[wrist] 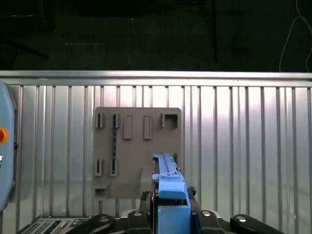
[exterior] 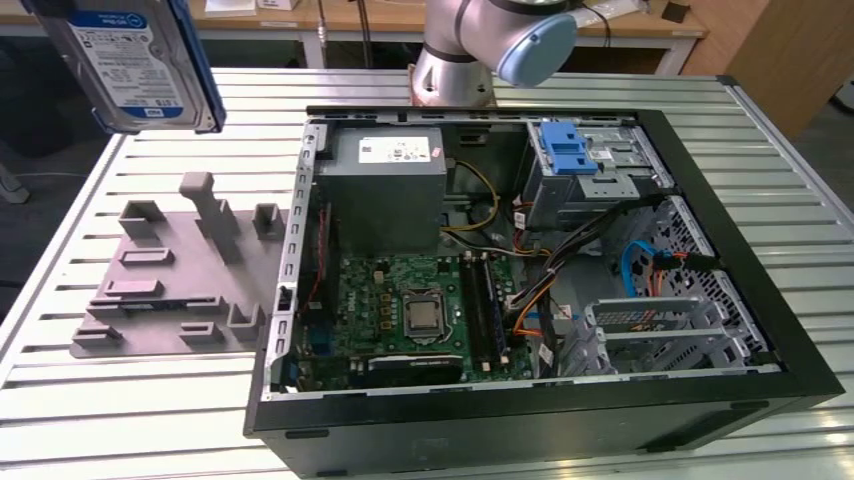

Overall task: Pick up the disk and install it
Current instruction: 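Pick up the disk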

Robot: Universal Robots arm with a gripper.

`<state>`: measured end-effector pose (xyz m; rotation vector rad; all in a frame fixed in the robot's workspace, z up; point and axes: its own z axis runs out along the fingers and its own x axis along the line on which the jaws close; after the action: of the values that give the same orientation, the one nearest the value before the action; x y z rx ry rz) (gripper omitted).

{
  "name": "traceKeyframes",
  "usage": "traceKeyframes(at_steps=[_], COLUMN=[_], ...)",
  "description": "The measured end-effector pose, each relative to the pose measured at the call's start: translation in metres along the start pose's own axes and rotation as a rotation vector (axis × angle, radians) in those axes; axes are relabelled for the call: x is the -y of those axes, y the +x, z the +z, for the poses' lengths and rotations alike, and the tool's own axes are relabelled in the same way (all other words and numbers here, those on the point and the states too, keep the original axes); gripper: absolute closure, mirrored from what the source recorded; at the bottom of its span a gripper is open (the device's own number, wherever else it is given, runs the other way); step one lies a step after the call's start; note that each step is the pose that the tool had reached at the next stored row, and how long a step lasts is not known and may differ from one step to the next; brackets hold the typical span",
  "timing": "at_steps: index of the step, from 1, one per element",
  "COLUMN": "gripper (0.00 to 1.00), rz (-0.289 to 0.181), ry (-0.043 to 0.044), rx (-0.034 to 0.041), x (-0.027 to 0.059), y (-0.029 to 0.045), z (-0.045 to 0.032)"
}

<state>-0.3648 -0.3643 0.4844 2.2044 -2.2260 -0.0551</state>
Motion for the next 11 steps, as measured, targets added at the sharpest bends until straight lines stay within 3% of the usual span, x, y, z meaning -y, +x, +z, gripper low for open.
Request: traceKeyframes(at_steps=[11], gripper=[0.64], rz=[0.0], ry=[-0.0063], rx=[0.0], x=[0.0219], y=[0.0081], z=[-0.0008])
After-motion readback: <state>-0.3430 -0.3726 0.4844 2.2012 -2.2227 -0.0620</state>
